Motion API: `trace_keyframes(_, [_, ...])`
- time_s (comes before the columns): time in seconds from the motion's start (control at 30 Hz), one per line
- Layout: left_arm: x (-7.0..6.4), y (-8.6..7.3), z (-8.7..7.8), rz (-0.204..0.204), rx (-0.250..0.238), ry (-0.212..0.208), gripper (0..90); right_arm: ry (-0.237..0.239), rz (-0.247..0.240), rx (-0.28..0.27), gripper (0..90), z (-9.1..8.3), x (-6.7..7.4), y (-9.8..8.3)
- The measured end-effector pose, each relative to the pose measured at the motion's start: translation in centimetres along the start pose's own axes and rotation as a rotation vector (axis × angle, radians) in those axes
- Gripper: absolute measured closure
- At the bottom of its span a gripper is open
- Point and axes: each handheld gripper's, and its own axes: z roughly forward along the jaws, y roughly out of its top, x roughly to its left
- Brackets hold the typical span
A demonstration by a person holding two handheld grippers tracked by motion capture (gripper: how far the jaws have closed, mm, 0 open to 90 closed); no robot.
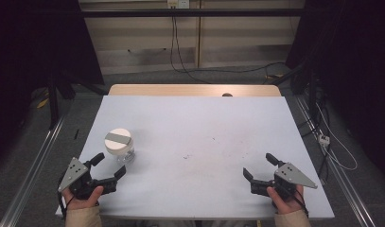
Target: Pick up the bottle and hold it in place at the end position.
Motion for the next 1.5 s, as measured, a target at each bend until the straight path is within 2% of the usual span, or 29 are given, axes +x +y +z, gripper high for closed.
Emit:
trace_keyframes(0.13, [0.3, -0.1, 0.3, -0.018, 0.016, 0.009, 3.7, -0.001, -0.002, -0.002, 2.8, 0.0, 0.0, 0.0])
trace_keyframes(0.33, [0.6, 0.0, 1.1, -0.014, 0.036, 0.013, 3.4, 0.006, -0.009, 0.003, 2.9, 0.2, 0.0, 0.0])
trace_keyframes(0.53, [1.4, 0.0, 2.2, -0.031, 0.049, 0.048, 3.5, 0.008, -0.014, 0.002, 3.1, 0.3, 0.0, 0.0])
trace_keyframes(0.7, [1.8, 0.0, 3.0, 0.003, 0.066, 0.058, 3.6, 0.007, -0.017, 0.003, 3.2, 0.4, 0.0, 0.0])
trace_keyframes(0.73, [1.9, 0.0, 3.1, -0.005, 0.069, 0.06, 3.6, 0.007, -0.017, 0.003, 3.2, 0.4, 0.0, 0.0])
trace_keyframes(0.87, [2.2, -0.2, 3.7, 0.014, 0.106, 0.064, 3.7, 0.008, -0.018, 0.003, 3.3, 0.4, 0.0, 0.0])
trace_keyframes(0.93, [2.2, -0.2, 4.0, 0.022, 0.109, 0.067, 3.7, 0.009, -0.02, 0.004, 3.3, 0.4, 0.1, 0.0])
trace_keyframes(1.1, [2.2, -0.2, 4.9, 0.026, 0.13, 0.069, 3.7, 0.011, -0.023, 0.004, 3.7, 0.5, 0.1, 0.0])
trace_keyframes(1.27, [2.5, -0.2, 5.5, 0.033, 0.139, 0.089, 4.4, 0.013, -0.026, 0.002, 3.7, 0.4, 0.1, 0.0])
trace_keyframes(1.4, [2.5, -0.3, 6.0, 0.017, 0.141, 0.086, 4.4, 0.012, -0.025, 0.004, 3.8, 0.5, 0.0, 0.0])
trace_keyframes(1.5, [2.5, -0.3, 6.4, 0.031, 0.158, 0.088, 4.4, 0.013, -0.028, 0.003, 3.8, 0.5, 0.0, 0.0])
